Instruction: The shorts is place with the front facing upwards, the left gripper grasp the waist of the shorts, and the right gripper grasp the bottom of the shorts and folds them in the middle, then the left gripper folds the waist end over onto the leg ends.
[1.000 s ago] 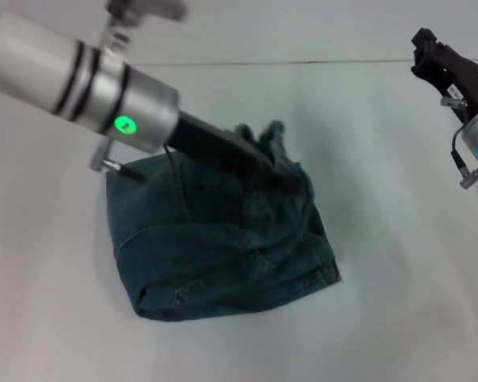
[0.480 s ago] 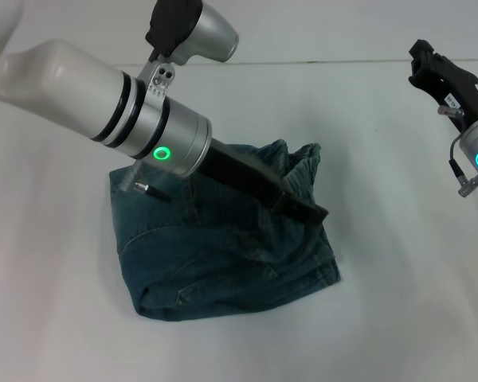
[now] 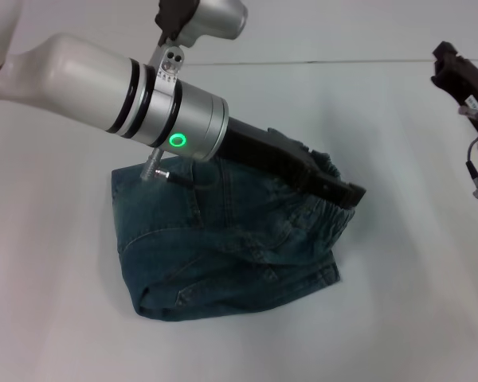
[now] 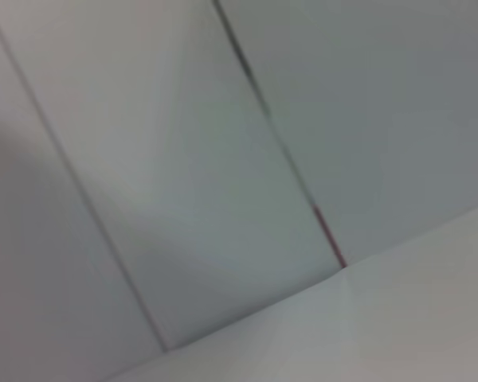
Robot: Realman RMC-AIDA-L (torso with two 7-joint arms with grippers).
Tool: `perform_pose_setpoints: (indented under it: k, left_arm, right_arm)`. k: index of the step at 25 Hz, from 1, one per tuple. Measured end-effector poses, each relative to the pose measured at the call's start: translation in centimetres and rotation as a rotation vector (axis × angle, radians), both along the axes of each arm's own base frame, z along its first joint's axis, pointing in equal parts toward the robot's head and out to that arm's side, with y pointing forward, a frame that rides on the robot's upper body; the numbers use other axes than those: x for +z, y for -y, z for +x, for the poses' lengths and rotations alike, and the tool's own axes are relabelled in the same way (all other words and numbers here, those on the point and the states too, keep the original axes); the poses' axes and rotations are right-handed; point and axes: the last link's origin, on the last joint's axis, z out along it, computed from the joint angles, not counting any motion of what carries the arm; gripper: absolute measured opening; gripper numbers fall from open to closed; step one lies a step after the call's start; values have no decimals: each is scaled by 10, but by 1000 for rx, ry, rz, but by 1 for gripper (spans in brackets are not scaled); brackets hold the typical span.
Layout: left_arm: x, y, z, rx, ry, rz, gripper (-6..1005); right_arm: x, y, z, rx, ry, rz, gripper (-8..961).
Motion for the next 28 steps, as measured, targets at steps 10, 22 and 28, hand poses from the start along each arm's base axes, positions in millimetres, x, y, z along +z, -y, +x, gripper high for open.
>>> perform_pose_setpoints:
  k: [10, 22, 28]
  left_arm:
    - [47, 0, -27, 33, 427, 243, 911]
    - [101, 70, -165, 240, 842, 824, 904]
    - [104, 98, -193, 302, 824, 895, 904]
  right_arm:
    - [18, 8, 13, -5, -13, 79, 29]
    - [48, 25, 13, 191, -147, -38, 161]
    - [67, 35, -3, 381, -143, -184, 340]
